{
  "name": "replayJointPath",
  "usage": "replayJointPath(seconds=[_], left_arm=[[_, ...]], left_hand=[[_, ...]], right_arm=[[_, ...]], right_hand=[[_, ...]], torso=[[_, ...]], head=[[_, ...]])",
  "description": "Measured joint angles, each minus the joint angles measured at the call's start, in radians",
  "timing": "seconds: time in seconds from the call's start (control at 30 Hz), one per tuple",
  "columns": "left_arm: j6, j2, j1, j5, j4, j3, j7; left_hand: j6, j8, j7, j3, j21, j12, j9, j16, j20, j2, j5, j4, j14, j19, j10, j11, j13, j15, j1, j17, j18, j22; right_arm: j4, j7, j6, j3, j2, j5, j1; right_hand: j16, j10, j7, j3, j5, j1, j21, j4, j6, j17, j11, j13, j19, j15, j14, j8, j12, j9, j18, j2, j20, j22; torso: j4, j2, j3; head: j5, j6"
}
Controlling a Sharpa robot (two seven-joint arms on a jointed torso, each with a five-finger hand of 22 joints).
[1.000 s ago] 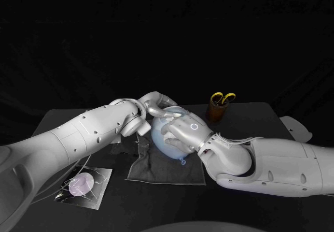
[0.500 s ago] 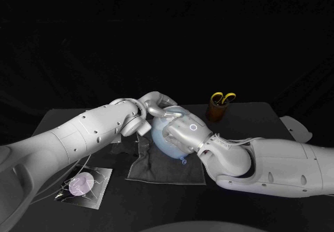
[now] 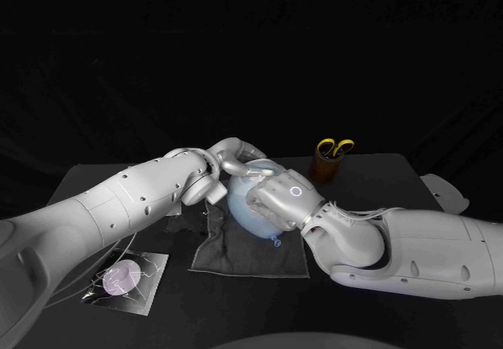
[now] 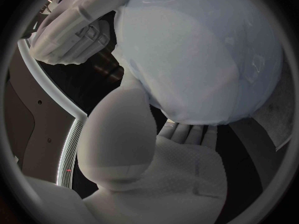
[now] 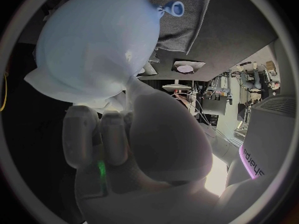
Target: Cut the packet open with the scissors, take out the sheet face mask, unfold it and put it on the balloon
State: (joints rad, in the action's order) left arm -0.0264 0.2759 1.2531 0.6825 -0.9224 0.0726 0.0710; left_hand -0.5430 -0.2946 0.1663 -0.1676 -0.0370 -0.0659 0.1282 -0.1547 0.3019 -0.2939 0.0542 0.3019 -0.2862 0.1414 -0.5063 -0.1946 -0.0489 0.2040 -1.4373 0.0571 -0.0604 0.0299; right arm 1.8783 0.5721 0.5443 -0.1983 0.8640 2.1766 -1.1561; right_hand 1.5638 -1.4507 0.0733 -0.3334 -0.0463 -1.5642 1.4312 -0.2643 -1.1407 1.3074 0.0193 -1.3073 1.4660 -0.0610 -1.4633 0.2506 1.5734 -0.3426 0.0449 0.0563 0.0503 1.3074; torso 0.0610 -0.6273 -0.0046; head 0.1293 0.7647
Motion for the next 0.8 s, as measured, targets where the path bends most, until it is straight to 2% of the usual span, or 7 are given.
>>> replayJointPath(seconds=[0.3,0.57,0.8], left_arm=[[0.002,0.0,0.0,-0.001,0.0,0.0,0.0],[0.004,0.0,0.0,-0.003,0.003,0.0,-0.001],[0.005,-0.001,0.0,-0.005,0.005,0.0,-0.001]], left_hand=[[0.0,0.0,0.0,0.0,0.0,0.0,0.0,0.0,0.0,0.0,0.0,0.0,0.0,0.0,0.0,0.0,0.0,0.0,0.0,0.0,0.0,0.0],[0.0,0.0,0.0,0.0,0.0,0.004,0.0,0.0,0.0,0.0,0.0,0.0,0.0,0.0,0.0,0.0,0.0,0.0,0.0,0.0,0.0,0.0],[0.0,0.0,0.0,0.0,0.0,0.004,0.0,0.0,0.0,0.0,0.0,0.0,0.0,0.0,0.0,0.0,0.0,0.0,0.0,0.0,0.0,0.0]], right_arm=[[0.057,-0.014,0.095,0.0,0.076,-0.014,-0.001],[0.102,-0.109,0.215,0.0,0.152,-0.105,-0.007],[0.117,-0.178,0.271,0.0,0.188,-0.203,-0.011]], right_hand=[[0.004,-0.005,-0.004,-0.016,0.0,0.017,0.003,0.002,0.003,0.001,-0.005,0.0,0.0,-0.004,-0.003,0.013,-0.004,0.0,0.0,0.015,0.0,0.0],[0.003,-0.005,-0.004,-0.019,0.0,0.021,0.003,0.0,0.003,0.001,-0.005,-0.001,0.0,-0.004,-0.003,0.015,-0.006,-0.006,0.0,0.019,0.0,0.0],[0.003,-0.005,-0.006,-0.022,0.0,0.021,-0.002,0.002,0.005,0.001,-0.005,-0.001,0.002,-0.004,-0.003,0.015,-0.006,-0.007,0.0,0.019,-0.006,0.001]], torso=[[0.0001,0.0,0.0],[-0.0006,0.001,-0.0001],[0.0,0.0,0.0]], head=[[0.003,-0.004],[0.005,-0.004],[0.006,-0.006]])
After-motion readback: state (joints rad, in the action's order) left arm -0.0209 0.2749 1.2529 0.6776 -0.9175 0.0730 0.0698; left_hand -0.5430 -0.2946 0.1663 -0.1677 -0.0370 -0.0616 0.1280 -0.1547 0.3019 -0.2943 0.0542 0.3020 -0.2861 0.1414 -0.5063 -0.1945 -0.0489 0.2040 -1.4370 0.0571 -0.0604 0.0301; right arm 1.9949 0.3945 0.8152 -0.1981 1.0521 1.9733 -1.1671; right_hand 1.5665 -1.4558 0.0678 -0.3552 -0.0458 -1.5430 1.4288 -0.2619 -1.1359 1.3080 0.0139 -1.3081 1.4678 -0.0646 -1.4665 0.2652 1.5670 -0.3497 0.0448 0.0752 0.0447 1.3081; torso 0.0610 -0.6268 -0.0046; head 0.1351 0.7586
